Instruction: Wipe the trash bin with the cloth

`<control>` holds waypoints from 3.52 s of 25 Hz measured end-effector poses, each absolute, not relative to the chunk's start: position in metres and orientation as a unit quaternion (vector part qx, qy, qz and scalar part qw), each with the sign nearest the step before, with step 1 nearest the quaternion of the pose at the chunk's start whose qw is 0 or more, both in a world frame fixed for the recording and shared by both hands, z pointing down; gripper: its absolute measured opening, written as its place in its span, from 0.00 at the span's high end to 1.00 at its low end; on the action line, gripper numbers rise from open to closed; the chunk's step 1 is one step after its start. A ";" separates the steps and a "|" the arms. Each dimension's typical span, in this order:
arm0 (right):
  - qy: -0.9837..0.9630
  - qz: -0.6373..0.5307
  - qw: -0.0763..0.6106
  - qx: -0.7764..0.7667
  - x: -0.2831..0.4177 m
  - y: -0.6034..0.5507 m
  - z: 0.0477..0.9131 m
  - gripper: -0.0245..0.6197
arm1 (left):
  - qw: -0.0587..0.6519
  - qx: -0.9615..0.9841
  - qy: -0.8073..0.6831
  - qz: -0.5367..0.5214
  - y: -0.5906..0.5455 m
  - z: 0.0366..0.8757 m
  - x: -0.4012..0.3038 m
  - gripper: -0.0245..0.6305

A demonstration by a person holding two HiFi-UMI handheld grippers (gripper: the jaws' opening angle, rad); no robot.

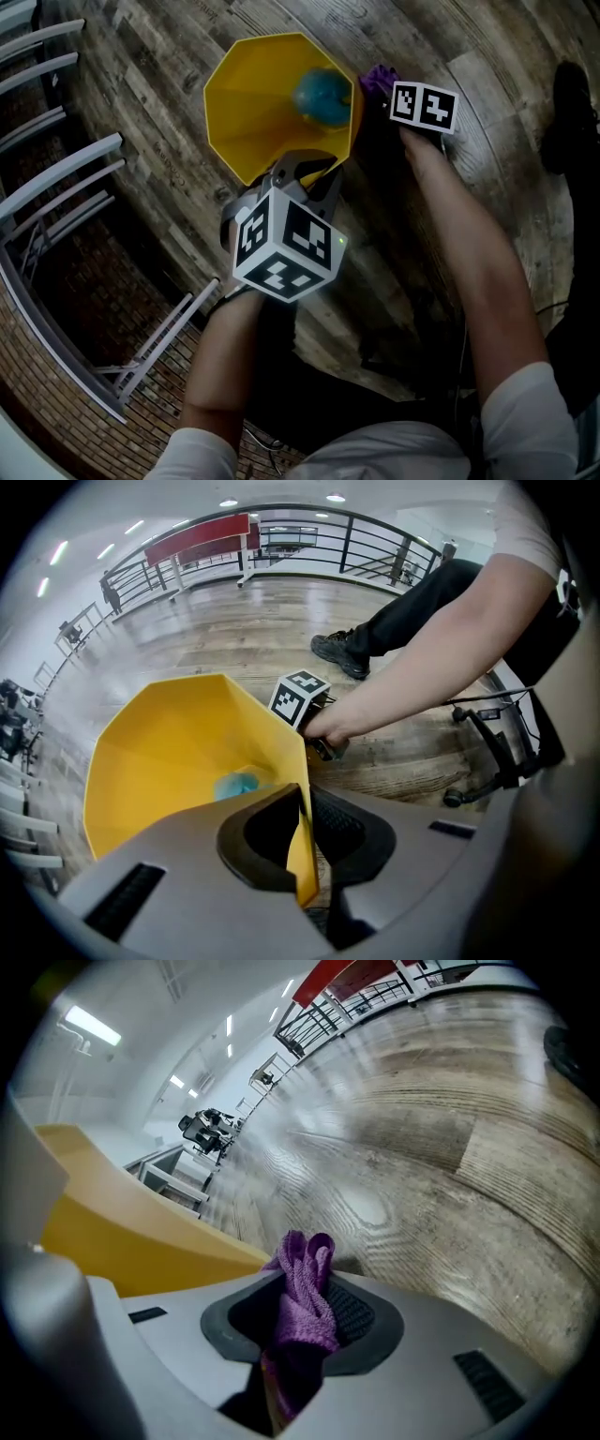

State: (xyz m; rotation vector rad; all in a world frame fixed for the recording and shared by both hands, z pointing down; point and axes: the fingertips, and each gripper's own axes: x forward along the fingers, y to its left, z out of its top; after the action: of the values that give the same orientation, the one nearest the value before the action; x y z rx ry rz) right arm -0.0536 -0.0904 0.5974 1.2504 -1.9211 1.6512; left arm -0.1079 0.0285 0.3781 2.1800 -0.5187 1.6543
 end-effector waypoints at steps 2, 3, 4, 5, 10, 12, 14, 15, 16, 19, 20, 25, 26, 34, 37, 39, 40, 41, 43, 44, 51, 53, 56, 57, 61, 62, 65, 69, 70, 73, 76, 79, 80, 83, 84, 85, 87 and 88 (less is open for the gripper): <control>-0.670 0.577 0.147 0.443 -0.044 -0.090 0.587 0.78 | 0.170 0.771 -0.180 0.586 0.031 0.377 -0.109 0.93; -0.669 0.578 0.138 0.447 -0.038 -0.089 0.580 0.78 | 0.164 0.771 -0.178 0.588 0.033 0.376 -0.109 0.93; -0.667 0.580 0.126 0.451 -0.031 -0.089 0.573 0.78 | 0.157 0.771 -0.176 0.592 0.034 0.375 -0.110 0.93; -0.665 0.583 0.113 0.453 -0.025 -0.088 0.566 0.78 | 0.147 0.769 -0.173 0.598 0.034 0.374 -0.112 0.93; -0.662 0.591 0.060 0.458 0.006 -0.080 0.530 0.78 | 0.109 0.762 -0.146 0.621 0.042 0.365 -0.123 0.84; -0.657 0.597 0.039 0.459 0.015 -0.076 0.518 0.78 | 0.101 0.756 -0.125 0.634 0.050 0.364 -0.131 0.83; -0.656 0.602 0.019 0.455 0.018 -0.071 0.506 0.78 | 0.086 0.749 -0.104 0.649 0.057 0.362 -0.140 0.81; -0.655 0.605 0.009 0.452 0.018 -0.069 0.499 0.78 | 0.076 0.746 -0.097 0.654 0.058 0.360 -0.144 0.81; -0.655 0.608 -0.001 0.449 0.017 -0.066 0.492 0.78 | 0.069 0.744 -0.092 0.658 0.059 0.360 -0.146 0.81; -0.659 0.615 -0.025 0.433 0.011 -0.062 0.471 0.78 | 0.065 0.731 -0.094 0.673 0.057 0.367 -0.155 0.81; -0.660 0.617 -0.032 0.428 0.009 -0.061 0.463 0.78 | 0.069 0.726 -0.096 0.677 0.056 0.371 -0.158 0.81; -0.662 0.623 -0.052 0.414 0.000 -0.059 0.430 0.78 | 0.106 0.725 -0.117 0.670 0.053 0.383 -0.163 0.85; -0.664 0.621 -0.051 0.413 0.000 -0.060 0.424 0.78 | 0.115 0.727 -0.120 0.667 0.053 0.383 -0.161 0.85; -0.678 0.610 -0.054 0.407 0.004 -0.067 0.373 0.78 | 0.180 0.749 -0.160 0.617 0.045 0.379 -0.125 0.89; -0.679 0.616 -0.060 0.395 0.000 -0.070 0.368 0.78 | 0.200 0.747 -0.165 0.612 0.046 0.378 -0.123 0.89; -0.678 0.620 -0.069 0.389 0.002 -0.079 0.371 0.78 | 0.205 0.741 -0.152 0.621 0.042 0.377 -0.120 0.90; -0.674 0.624 -0.073 0.389 0.005 -0.083 0.374 0.78 | 0.205 0.739 -0.144 0.625 0.041 0.377 -0.116 0.90; -0.669 0.628 -0.077 0.390 0.008 -0.084 0.377 0.78 | 0.201 0.739 -0.138 0.628 0.041 0.377 -0.112 0.90; -0.660 0.633 -0.083 0.397 0.012 -0.081 0.377 0.78 | 0.177 0.740 -0.129 0.636 0.043 0.374 -0.108 0.92; -0.657 0.633 -0.085 0.400 0.012 -0.075 0.374 0.78 | 0.163 0.740 -0.128 0.640 0.046 0.370 -0.108 0.92; -0.686 0.615 -0.112 0.371 0.000 -0.046 0.362 0.78 | 0.144 0.738 -0.192 0.631 0.066 0.366 -0.113 0.93; -0.687 0.611 -0.125 0.374 0.006 -0.050 0.365 0.78 | 0.133 0.740 -0.213 0.623 0.062 0.371 -0.108 0.93; -0.692 0.606 -0.126 0.371 0.011 -0.058 0.362 0.78 | 0.136 0.741 -0.236 0.615 0.052 0.378 -0.103 0.93; -0.694 0.606 -0.123 0.369 0.010 -0.057 0.359 0.78 | 0.138 0.739 -0.238 0.615 0.050 0.379 -0.103 0.93; -0.683 0.624 -0.110 0.363 0.000 -0.031 0.359 0.78 | 0.159 0.733 -0.219 0.624 0.080 0.379 -0.105 0.93; -0.686 0.622 -0.111 0.361 -0.002 -0.032 0.356 0.78 | 0.157 0.731 -0.216 0.627 0.083 0.377 -0.105 0.93; -0.690 0.621 -0.124 0.351 -0.010 -0.035 0.354 0.78 | 0.149 0.727 -0.212 0.636 0.086 0.376 -0.106 0.93; -0.680 0.629 -0.121 0.357 -0.012 -0.029 0.362 0.78 | 0.159 0.736 -0.218 0.621 0.087 0.369 -0.101 0.93; -0.680 0.628 -0.118 0.359 -0.009 -0.032 0.358 0.78 | 0.156 0.743 -0.216 0.615 0.083 0.361 -0.095 0.93; -0.678 0.630 -0.111 0.362 -0.009 -0.035 0.363 0.78 | 0.154 0.765 -0.198 0.593 0.076 0.352 -0.077 0.94; -0.673 0.638 -0.100 0.361 -0.029 -0.031 0.408 0.78 | 0.166 0.777 -0.176 0.581 0.082 0.373 -0.078 0.94; -0.675 0.639 -0.078 0.360 -0.040 -0.034 0.436 0.78 | 0.173 0.781 -0.166 0.576 0.086 0.381 -0.084 0.94; -0.677 0.639 -0.069 0.360 -0.041 -0.036 0.441 0.78 | 0.175 0.783 -0.165 0.574 0.086 0.380 -0.084 0.94; -0.680 0.639 -0.043 0.357 -0.045 -0.040 0.458 0.78 | 0.177 0.786 -0.160 0.571 0.088 0.376 -0.084 0.94; -0.682 0.638 -0.033 0.357 -0.046 -0.040 0.465 0.78 | 0.177 0.786 -0.157 0.570 0.090 0.375 -0.084 0.94; -0.684 0.636 -0.021 0.357 -0.047 -0.041 0.473 0.78 | 0.177 0.787 -0.155 0.570 0.091 0.375 -0.084 0.94; -0.686 0.633 0.002 0.359 -0.051 -0.041 0.491 0.78 | 0.177 0.788 -0.147 0.572 0.095 0.375 -0.085 0.94; -0.686 0.633 0.012 0.360 -0.053 -0.041 0.501 0.78 | 0.176 0.788 -0.143 0.573 0.097 0.375 -0.085 0.94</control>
State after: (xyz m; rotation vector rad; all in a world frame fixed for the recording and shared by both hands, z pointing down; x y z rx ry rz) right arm -0.0526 -0.0410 0.5008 1.1207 -2.1374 1.9723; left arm -0.0854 0.0969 0.3751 2.2304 -0.4042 1.6218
